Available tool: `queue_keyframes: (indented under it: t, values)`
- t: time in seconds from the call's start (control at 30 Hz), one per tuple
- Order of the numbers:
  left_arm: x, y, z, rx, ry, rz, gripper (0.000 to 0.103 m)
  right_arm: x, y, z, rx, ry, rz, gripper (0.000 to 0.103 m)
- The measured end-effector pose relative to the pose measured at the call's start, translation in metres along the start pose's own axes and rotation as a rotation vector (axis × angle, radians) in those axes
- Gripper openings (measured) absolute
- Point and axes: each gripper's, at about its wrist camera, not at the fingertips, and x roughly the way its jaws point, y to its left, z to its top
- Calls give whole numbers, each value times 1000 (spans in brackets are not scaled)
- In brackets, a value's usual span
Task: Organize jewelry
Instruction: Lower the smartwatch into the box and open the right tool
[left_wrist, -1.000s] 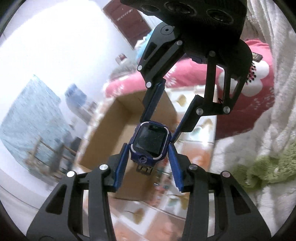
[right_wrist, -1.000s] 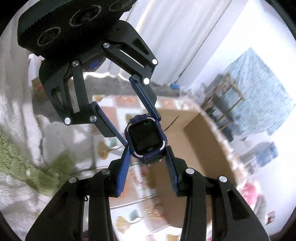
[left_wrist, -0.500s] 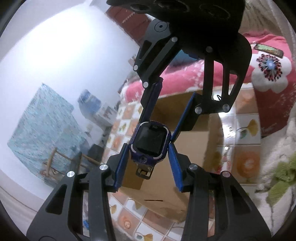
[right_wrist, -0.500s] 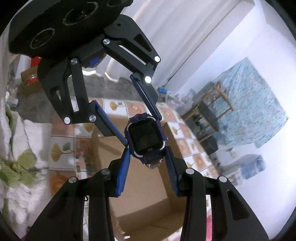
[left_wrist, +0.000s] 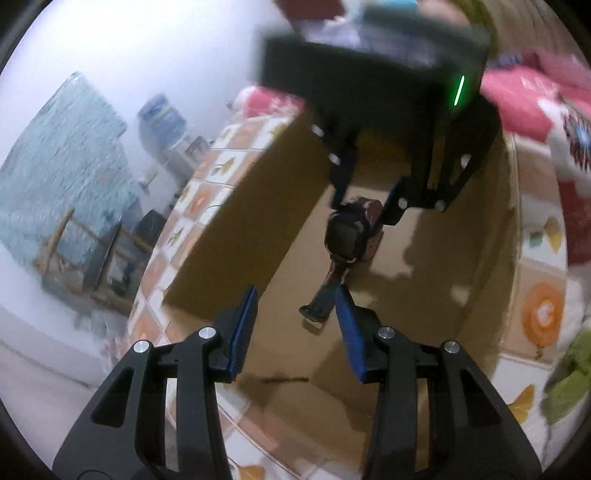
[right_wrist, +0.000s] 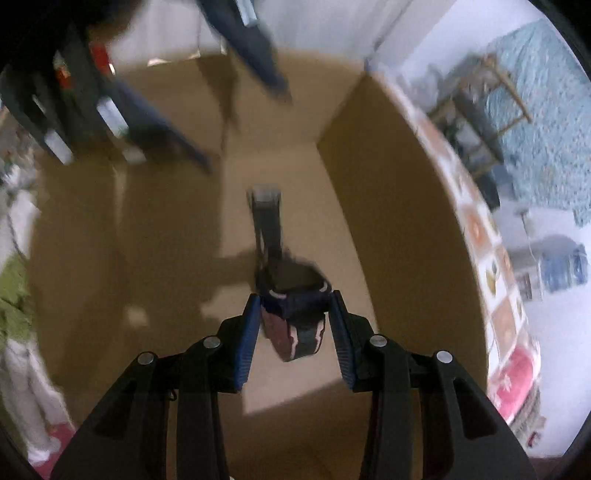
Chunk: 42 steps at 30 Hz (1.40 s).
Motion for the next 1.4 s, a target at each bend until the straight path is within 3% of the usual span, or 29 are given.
queue_keyframes:
  t: [0.1, 0.3, 0.5, 0.63, 0.83, 0.93, 1.07, 1.17, 1.27, 1.33, 1.4]
  values:
    - [-20, 9, -9, -91, -12, 43, 48, 10, -2, 0, 24, 70, -16, 37]
    - [-71, 9, -36, -302, -75, 125, 54, 16, -11, 20, 105, 93, 10, 37]
    - [-109, -8, -61, -475, -142, 168, 58, 23, -27, 46, 241, 46, 57, 37]
    - [-122, -22, -81, -589, -184, 142, 59, 19, -23, 64, 273, -16, 64, 37]
    - [-126, -42, -100, -675, -210, 156, 65, 15, -20, 80, 334, -33, 96, 38]
    - [-124, -50, -109, -734, -223, 149, 67, -4, -42, 64, 462, -53, 98, 46]
    - [-117, -58, -122, -817, -231, 120, 69, -5, -75, 29, 678, 12, 81, 53]
    - [-112, -60, -128, -858, -244, 77, 69, 17, -81, 10, 802, 92, 174, 53]
    - [-110, -64, -126, -860, -256, 54, 69, 47, -75, 5, 836, 161, 222, 53]
    - [-111, -66, -123, -848, -264, 51, 69, 63, -64, 9, 761, 219, 147, 39]
    - [-114, -68, -122, -839, -273, 50, 69, 71, -54, 14, 661, 262, 76, 10]
